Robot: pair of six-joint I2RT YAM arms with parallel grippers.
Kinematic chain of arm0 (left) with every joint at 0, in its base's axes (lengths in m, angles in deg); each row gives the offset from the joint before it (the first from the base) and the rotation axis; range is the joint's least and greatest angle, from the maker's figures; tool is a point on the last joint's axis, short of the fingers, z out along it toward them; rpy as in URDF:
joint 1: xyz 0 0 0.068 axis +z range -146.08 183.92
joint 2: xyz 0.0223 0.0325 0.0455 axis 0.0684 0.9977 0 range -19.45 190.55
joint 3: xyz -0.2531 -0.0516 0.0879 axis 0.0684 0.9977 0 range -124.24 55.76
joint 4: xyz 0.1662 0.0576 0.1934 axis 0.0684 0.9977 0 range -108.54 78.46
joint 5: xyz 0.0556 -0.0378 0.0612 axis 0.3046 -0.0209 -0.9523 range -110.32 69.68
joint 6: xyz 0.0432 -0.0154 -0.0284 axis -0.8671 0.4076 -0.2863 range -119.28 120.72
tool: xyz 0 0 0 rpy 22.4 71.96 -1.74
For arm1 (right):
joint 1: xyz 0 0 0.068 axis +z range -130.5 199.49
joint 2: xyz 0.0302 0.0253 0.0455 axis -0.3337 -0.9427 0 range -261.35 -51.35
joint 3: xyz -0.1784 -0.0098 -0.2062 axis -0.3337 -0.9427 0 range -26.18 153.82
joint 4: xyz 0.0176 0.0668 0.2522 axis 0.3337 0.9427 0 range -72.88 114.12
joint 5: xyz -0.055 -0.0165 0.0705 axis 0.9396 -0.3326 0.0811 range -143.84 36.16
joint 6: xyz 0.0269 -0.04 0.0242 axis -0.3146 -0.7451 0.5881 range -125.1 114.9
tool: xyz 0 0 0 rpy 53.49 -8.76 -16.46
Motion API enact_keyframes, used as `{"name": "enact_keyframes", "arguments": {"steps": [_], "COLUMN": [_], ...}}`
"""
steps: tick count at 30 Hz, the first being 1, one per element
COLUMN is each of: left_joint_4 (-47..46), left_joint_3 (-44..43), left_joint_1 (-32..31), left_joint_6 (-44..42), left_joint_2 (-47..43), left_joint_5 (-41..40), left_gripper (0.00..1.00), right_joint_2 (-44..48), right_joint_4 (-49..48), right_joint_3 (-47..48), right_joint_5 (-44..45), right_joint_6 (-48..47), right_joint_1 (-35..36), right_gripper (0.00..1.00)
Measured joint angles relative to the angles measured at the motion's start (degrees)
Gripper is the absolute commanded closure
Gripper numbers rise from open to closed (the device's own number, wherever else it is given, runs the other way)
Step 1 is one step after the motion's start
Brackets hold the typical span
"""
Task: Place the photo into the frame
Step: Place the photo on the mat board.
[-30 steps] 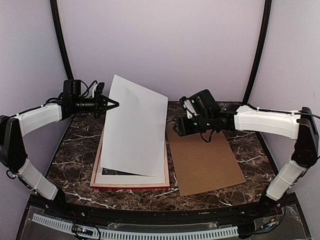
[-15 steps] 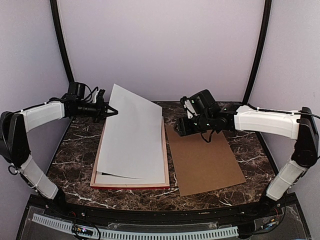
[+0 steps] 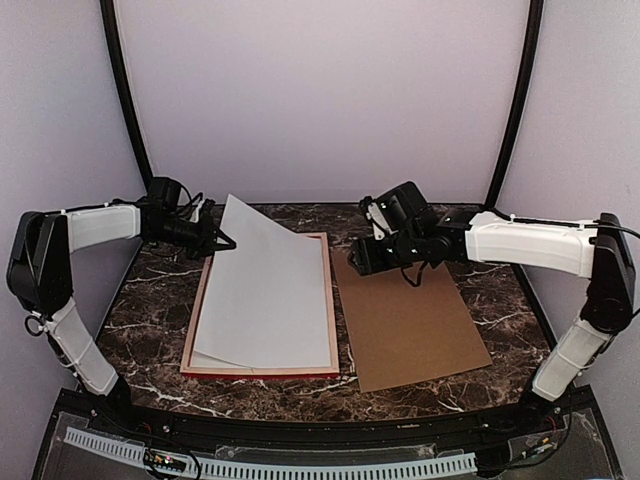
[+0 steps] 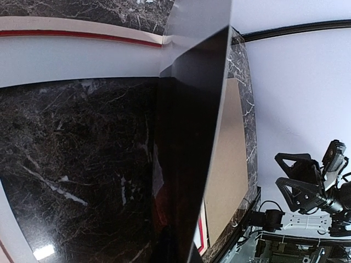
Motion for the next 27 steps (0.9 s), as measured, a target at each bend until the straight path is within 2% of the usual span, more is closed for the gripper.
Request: {"name": "enact_keyframes", "arguments": {"steps": [6, 12, 21, 27], "left_joint_4": [1.2, 2.1, 4.6, 7.5], "left_joint_3": [-0.1, -0.1, -2.1, -4.1], "left_joint_1": [0.0, 0.0, 0.0, 0.0], "left_joint_6": [-1.3, -3.0, -5.7, -8.2], "left_joint_2": [0.6, 1.8, 3.6, 3.9], "left_joint_5": [-1.3, -2.7, -6.6, -11.9], "left_gripper": [0.91, 0.70, 0.52, 0.30], "right_joint_2": [-0.8, -1.0, -1.0, -1.0], "right_joint_4": [0.1, 0.2, 0.2, 0.2], "right_joint_3": [0.0, 0.0, -1.0, -2.7], "right_joint_5": [0.0, 0.2, 1.5, 1.7], "right_joint_6": [0.0, 0.0, 0.0, 0.2], "right_joint_1": [0.0, 0.0, 0.0, 0.0], "right_gripper": [0.35, 0.35, 0.34, 0.31]}}
